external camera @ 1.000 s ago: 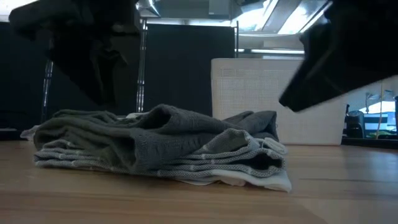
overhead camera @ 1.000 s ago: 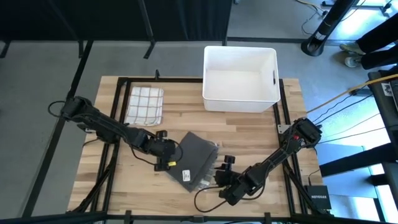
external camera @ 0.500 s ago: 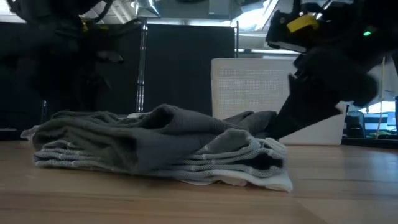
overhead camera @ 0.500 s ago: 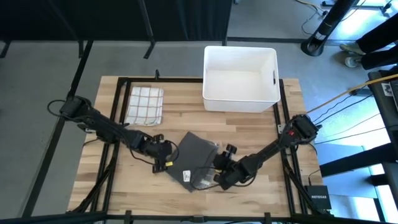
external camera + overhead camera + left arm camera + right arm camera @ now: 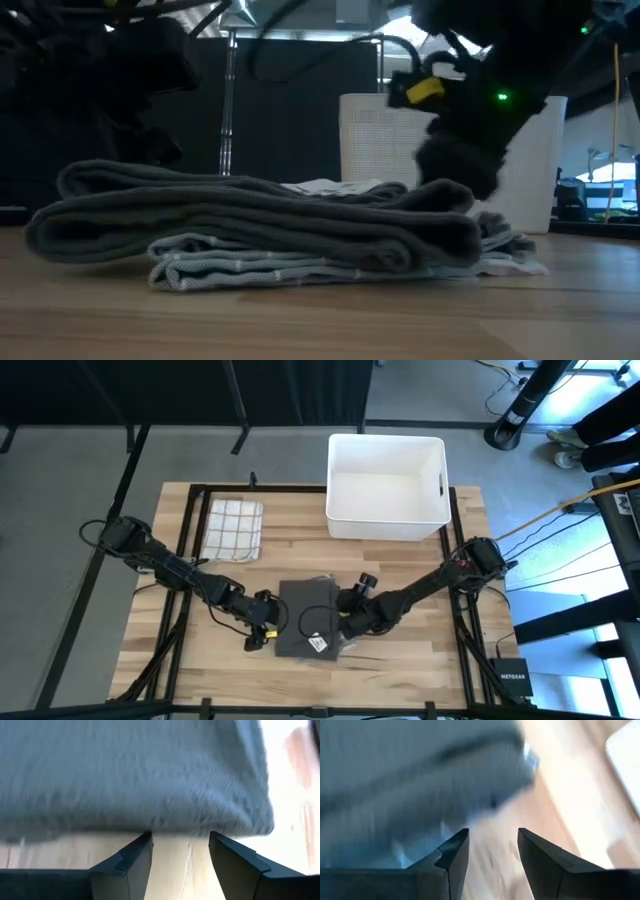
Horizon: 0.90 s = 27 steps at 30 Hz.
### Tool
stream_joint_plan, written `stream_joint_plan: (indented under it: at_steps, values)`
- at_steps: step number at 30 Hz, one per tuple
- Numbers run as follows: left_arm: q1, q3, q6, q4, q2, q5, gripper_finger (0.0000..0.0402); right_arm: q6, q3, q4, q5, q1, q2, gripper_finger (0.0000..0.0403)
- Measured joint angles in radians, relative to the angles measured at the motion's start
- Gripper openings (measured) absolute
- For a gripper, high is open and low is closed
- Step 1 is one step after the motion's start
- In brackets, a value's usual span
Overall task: Fold towel
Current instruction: Adjust the stacked towels
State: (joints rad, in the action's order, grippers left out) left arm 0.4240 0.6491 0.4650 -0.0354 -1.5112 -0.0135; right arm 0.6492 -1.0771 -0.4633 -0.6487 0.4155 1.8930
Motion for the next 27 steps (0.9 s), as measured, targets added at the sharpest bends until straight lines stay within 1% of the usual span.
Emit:
stream_joint_plan:
  at_steps: [4, 7, 9, 12, 16, 22, 27]
  values:
    - [0.001, 0.000, 0.058, -0.076, 0.020, 0.001, 0.0186, 0.001, -0.006, -0.160, 0.094, 0.040, -0.046, 0.0172]
    - [0.019, 0.000, 0.106, -0.090, 0.019, 0.000, 0.0186, -0.013, -0.006, -0.213, 0.141, 0.086, -0.062, 0.0172]
    - [0.035, 0.001, 0.130, -0.061, 0.014, 0.000, 0.0186, -0.036, 0.002, -0.176, 0.180, 0.113, -0.060, 0.0172]
    - [0.064, 0.001, 0.164, -0.004, -0.008, -0.018, 0.0186, -0.053, 0.042, -0.007, 0.254, 0.138, -0.040, 0.0172]
    - [0.092, 0.001, 0.201, 0.087, -0.064, -0.040, 0.0186, -0.026, 0.064, 0.092, 0.241, 0.151, -0.010, 0.0172]
    - [0.102, 0.001, 0.216, 0.265, -0.172, -0.041, 0.0186, 0.001, 0.064, 0.146, 0.235, 0.150, -0.001, 0.0171]
    - [0.087, 0.001, 0.216, 0.444, -0.214, -0.041, 0.0186, 0.000, 0.065, 0.186, 0.249, 0.146, 0.002, 0.0171]
